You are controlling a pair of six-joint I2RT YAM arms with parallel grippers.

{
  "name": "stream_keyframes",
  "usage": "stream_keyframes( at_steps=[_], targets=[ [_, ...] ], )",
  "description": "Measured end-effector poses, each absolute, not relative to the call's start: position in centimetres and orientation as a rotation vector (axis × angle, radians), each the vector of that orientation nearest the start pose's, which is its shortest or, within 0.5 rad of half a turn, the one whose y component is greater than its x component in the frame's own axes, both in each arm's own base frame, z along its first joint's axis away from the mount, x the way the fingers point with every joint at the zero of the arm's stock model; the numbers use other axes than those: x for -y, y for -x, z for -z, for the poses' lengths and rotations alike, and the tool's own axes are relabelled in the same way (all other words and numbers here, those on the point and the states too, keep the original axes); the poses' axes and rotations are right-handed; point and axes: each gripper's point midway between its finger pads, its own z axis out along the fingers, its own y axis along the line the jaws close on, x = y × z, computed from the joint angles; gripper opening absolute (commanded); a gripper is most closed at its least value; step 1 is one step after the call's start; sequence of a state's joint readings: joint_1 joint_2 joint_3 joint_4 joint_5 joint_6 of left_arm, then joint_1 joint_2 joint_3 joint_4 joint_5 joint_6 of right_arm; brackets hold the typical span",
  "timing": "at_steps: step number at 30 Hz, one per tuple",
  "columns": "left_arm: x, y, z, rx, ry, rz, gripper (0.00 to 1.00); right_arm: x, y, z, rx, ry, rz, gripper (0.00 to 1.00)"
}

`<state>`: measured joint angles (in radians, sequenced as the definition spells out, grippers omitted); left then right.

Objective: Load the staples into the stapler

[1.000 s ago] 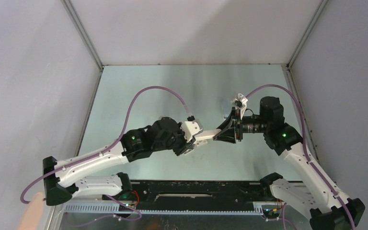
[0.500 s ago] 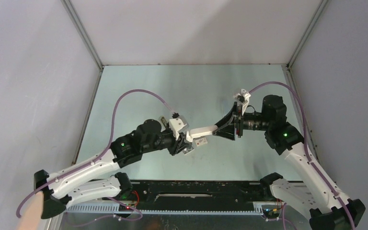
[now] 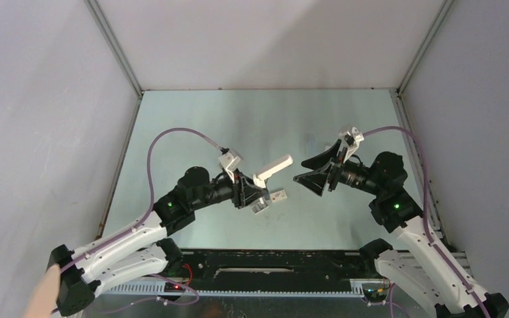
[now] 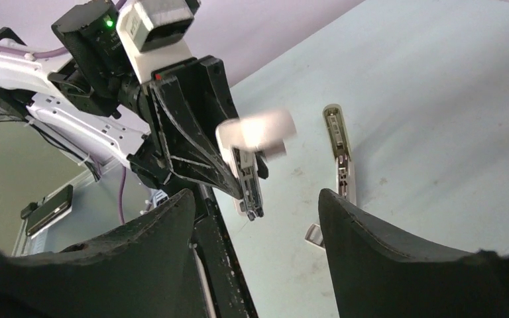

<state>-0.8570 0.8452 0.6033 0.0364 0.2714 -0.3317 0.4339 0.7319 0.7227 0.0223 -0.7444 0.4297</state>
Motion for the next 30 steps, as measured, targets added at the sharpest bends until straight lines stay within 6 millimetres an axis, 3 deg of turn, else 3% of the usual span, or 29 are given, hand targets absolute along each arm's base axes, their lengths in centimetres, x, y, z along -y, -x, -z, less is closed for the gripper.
stream_keyframes(
  at_steps=[7,12,19,24,30],
  targets=[
    [29.7,-16.1,-25.1,-1.647,-0.605,1.297,0.0,-24.8,-17.3,-28.9,-1.589,0.572,-1.295,0.72],
    [30.6,-15.3,-27.8,-1.539,-0.602,1.423,0.0,-27.2,-16.2,-29.7,-1.53,0.606,-1.333,0.72],
    [31.0,-14.7,-29.3,-1.475,-0.613,1.491,0.0,-28.9,-16.7,-30.6,-1.467,0.586,-1.341,0.66],
    [31.1,-14.4,-29.5,-1.46,-0.627,1.504,0.0,-29.6,-16.9,-31.3,-1.425,0.579,-1.348,0.56],
    [31.4,-14.5,-28.9,-1.481,-0.632,1.506,0.0,-30.6,-16.6,-31.2,-1.417,0.597,-1.366,0.31]
  ],
)
